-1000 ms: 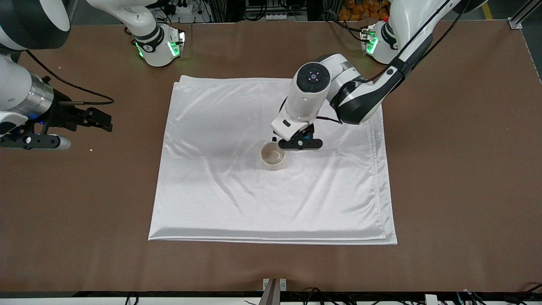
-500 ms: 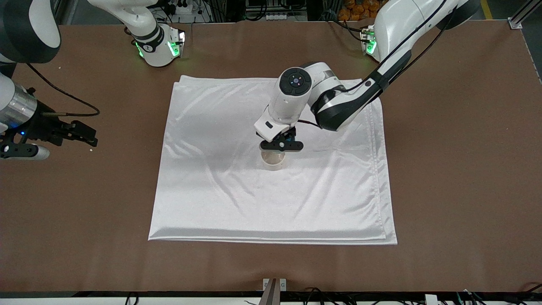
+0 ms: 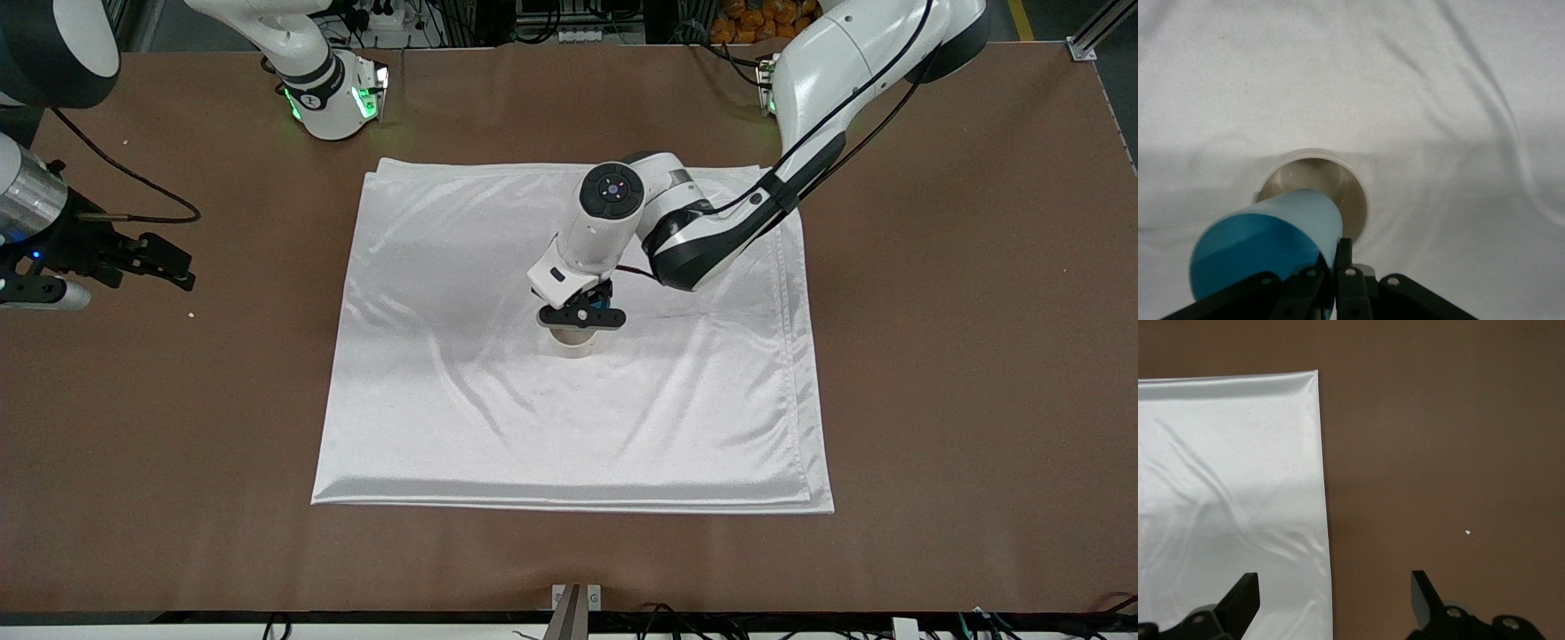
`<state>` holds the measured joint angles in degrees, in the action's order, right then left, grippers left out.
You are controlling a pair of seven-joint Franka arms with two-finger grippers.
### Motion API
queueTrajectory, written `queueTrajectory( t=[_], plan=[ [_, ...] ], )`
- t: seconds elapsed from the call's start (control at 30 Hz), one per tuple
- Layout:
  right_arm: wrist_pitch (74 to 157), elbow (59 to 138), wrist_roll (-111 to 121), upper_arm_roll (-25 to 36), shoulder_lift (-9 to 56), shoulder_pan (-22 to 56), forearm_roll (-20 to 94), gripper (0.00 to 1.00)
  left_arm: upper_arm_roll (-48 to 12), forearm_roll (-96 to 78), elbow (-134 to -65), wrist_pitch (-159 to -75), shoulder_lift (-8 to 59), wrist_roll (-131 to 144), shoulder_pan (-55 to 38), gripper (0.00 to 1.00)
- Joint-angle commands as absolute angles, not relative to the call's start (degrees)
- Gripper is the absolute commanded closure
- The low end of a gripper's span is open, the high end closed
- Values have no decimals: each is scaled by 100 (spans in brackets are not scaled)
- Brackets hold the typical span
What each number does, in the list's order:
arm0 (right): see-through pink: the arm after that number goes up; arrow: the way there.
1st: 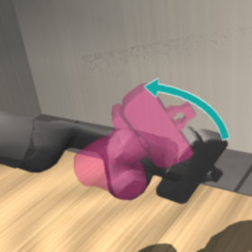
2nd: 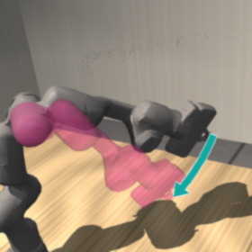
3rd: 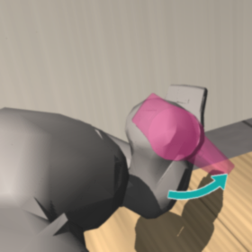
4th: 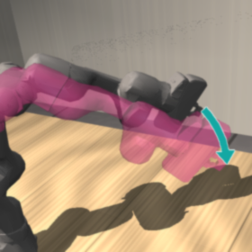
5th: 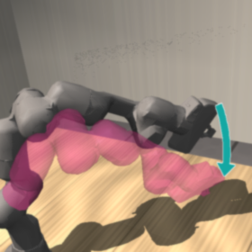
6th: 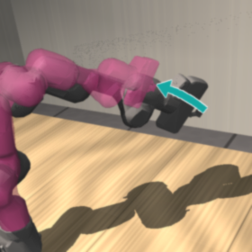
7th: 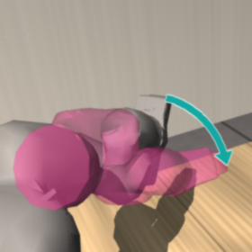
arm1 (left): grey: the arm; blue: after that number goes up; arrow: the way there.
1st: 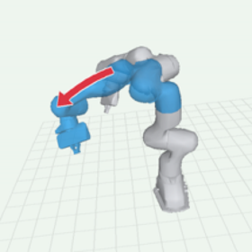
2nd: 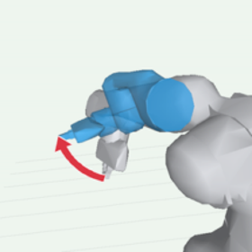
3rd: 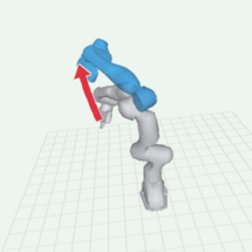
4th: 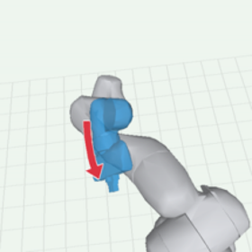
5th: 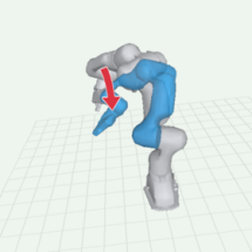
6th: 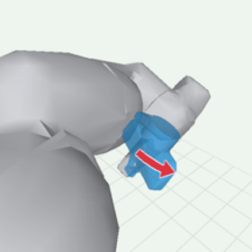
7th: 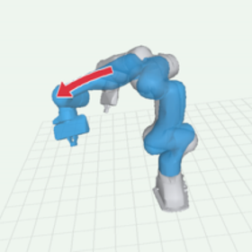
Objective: Place blue cup into white mug on cloth
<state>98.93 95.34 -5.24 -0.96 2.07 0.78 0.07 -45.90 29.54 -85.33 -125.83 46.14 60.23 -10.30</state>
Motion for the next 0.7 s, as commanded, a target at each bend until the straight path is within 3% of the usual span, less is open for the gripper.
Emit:
queueTrajectory(
  t=[0.0, 0.07, 0.3, 0.57, 0.67],
  plan=[
    [10002, 9853, -457, -176, -53, -9, -53, 0, -4289, 3138, -8306, -12595, 4720, 6170, -1380, 100],
    [10028, 9853, -457, -176, -44, 0, -96, 0, -4289, 3138, -8306, -12595, 4711, 6170, -1380, 100],
    [10090, 9853, -457, -185, -35, -9, -132, 0, -4254, 3129, -8314, -12586, 4676, 6179, -1424, 68],
    [10099, 9853, -387, -176, -35, -44, -141, 0, -4017, 3050, -8306, -12586, 4474, 6205, -1547, 39],
    [10125, 9853, -387, -176, -35, -44, -158, 0, -4008, 3015, -8306, -12551, 4334, 6196, -1503, 33]
  ],
)
